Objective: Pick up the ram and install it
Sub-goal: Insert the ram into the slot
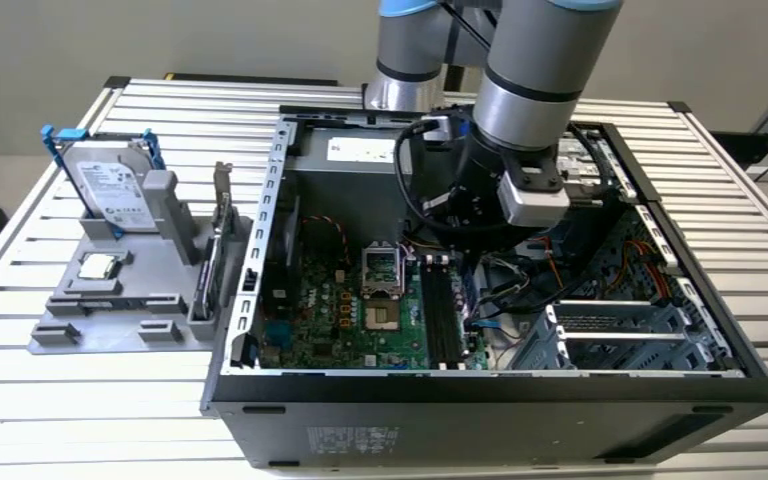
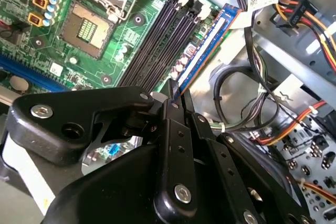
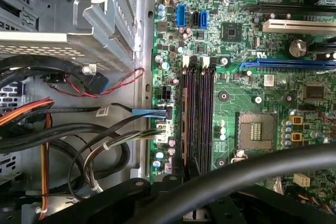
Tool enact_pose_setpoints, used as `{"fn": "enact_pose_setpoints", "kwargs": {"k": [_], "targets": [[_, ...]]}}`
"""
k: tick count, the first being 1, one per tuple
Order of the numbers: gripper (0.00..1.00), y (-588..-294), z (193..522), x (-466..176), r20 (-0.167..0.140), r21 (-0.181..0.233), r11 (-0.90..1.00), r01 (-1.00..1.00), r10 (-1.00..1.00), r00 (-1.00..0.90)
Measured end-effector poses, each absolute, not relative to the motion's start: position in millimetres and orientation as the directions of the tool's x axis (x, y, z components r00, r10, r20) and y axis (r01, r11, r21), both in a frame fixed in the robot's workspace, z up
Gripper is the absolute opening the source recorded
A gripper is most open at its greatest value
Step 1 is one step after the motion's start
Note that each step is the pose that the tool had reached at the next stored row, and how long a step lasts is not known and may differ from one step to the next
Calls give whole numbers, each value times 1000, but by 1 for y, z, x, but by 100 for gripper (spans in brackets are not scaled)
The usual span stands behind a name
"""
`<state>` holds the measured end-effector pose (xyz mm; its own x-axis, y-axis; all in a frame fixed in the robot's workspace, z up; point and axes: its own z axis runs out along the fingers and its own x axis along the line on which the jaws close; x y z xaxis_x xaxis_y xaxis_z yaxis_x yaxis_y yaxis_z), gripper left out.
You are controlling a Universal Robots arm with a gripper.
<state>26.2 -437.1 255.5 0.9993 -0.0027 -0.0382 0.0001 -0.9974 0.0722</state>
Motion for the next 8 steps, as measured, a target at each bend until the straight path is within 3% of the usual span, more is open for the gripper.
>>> {"fn": "enact_pose_setpoints", "kwargs": {"k": [8], "targets": [[0, -437, 253, 26, -38, 73, -997, 0, -3, 999]]}}
